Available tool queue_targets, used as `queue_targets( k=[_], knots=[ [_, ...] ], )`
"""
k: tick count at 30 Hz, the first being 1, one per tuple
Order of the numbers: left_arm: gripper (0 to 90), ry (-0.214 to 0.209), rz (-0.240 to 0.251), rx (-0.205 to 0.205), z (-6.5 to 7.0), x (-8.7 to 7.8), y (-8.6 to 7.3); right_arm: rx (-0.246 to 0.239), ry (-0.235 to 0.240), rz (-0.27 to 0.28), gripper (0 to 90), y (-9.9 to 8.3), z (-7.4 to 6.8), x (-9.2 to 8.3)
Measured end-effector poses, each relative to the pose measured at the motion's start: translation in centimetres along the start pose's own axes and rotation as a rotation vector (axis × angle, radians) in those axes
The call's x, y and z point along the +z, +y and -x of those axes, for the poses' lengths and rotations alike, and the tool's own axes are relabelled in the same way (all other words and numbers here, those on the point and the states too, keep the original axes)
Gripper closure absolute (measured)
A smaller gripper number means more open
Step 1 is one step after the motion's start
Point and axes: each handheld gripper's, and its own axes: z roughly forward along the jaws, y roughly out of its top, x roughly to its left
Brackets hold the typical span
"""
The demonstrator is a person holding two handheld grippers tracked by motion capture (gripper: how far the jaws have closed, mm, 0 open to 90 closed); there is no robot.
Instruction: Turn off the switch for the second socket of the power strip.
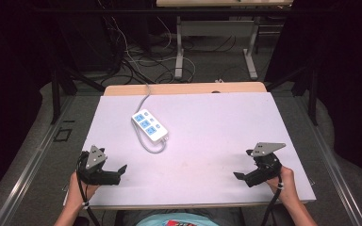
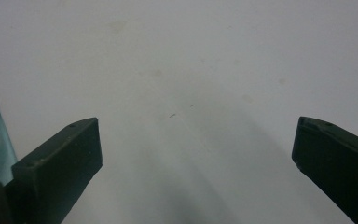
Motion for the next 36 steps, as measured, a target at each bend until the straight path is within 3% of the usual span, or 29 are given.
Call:
queue_targets(
  k=[4,9,14,20,28,36],
  knots=[
    [0.2,0.014,0.001,-0.012,-0.1,0.3,0.2,-0.003,-0.003,-0.002,1.1,0.0,0.0,0.0],
    [0.2,0.012,-0.008,0.008,0.1,0.7,0.9,-0.009,-0.006,-0.003,1.2,0.0,0.1,0.0],
    [0.0,0.007,0.02,-0.006,0.3,1.2,1.3,-0.013,-0.004,-0.013,1.2,0.1,0.1,0.0],
    [0.0,0.011,0.013,-0.019,0.1,1.5,1.4,-0.005,-0.013,-0.004,1.2,0.0,-0.1,-0.1],
    [0.0,0.027,0.032,-0.002,0.1,1.8,2.0,0.0,-0.011,-0.023,1.2,0.0,-0.1,-0.2],
    [0.0,0.035,0.032,-0.003,-0.1,2.7,2.5,-0.007,-0.02,-0.005,1.2,-0.1,0.1,0.1]
  ],
)
